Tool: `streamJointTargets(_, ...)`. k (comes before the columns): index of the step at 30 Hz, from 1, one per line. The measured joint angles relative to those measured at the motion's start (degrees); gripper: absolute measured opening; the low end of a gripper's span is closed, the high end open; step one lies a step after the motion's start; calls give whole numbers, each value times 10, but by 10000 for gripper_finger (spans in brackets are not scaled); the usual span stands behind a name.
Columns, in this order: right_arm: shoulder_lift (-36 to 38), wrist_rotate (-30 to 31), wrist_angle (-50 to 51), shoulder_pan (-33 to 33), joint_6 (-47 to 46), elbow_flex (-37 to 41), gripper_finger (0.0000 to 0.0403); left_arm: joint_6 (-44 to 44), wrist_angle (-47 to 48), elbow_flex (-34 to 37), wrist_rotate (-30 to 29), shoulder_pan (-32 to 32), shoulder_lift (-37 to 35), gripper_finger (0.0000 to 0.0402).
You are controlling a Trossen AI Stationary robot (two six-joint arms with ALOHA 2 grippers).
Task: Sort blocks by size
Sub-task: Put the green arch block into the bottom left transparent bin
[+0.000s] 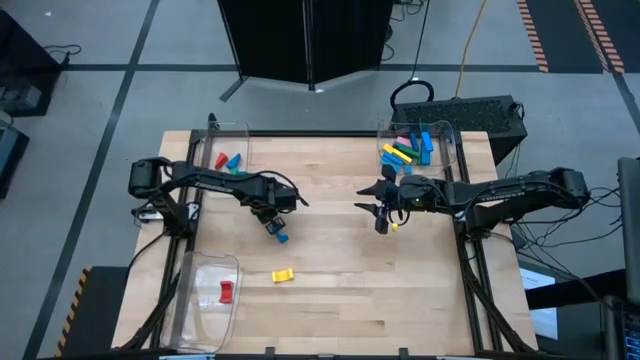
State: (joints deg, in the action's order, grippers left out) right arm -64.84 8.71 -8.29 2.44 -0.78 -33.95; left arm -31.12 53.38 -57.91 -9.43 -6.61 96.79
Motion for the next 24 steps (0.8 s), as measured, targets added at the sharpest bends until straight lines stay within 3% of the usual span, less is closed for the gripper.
streamJointTargets(8, 0, 0, 0, 0, 0, 0, 148, 0, -72, 67, 16, -12, -3, 125)
streamJointTargets(18, 0, 0, -1, 0, 0, 0, 148, -9, -85, 71, 21, -11, -3, 124)
streamJointTargets(24, 0, 0, -1, 0, 0, 0, 148, -15, -86, 73, 24, -11, -12, 76)
